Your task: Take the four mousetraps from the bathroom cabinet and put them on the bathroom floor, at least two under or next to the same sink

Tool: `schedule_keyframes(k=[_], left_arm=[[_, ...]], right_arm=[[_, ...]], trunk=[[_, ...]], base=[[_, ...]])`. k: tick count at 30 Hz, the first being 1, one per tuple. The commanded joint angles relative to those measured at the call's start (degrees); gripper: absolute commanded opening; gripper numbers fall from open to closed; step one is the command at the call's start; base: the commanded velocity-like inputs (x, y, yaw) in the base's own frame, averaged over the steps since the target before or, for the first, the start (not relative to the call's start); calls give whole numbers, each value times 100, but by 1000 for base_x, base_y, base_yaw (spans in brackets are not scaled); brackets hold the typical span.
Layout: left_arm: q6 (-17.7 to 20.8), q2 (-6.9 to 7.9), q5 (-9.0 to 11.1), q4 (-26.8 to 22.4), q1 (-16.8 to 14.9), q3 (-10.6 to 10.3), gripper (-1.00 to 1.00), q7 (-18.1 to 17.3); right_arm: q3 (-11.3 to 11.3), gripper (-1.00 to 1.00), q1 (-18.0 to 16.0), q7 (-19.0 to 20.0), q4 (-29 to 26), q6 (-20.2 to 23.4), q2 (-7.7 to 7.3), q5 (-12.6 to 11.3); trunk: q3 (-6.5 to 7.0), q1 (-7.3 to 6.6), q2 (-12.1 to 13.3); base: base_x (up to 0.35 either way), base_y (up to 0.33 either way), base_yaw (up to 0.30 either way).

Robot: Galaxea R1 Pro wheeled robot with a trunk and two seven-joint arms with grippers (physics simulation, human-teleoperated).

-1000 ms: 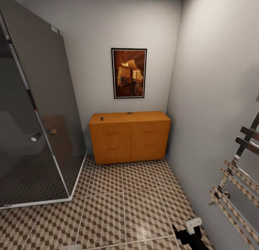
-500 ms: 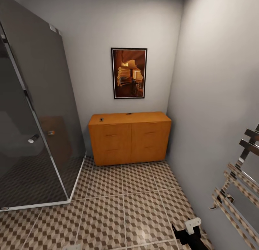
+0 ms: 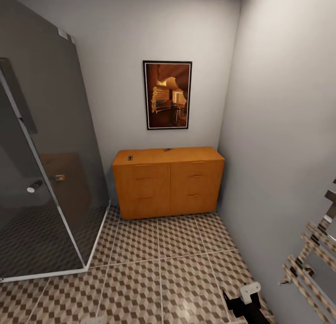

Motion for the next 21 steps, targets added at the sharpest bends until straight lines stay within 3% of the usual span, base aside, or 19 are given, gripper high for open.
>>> schedule_keyframes(k=[1,15,21], left_arm=[[-27,-4,18,18,-9,-48,100,17],[-27,-4,18,18,-10,-48,100,17],[-27,-4,18,18,-9,-48,100,17]], right_arm=[[-13,100,-6,7,4,-16,-2,31],[-13,100,-6,-10,4,-14,-2,31],[-13,100,-6,-11,4,-9,-2,31]], trunk=[[-13,6,-13],[-13,6,-13],[-13,6,-13]], base=[[201,0,0],[197,0,0],[82,0,0]])
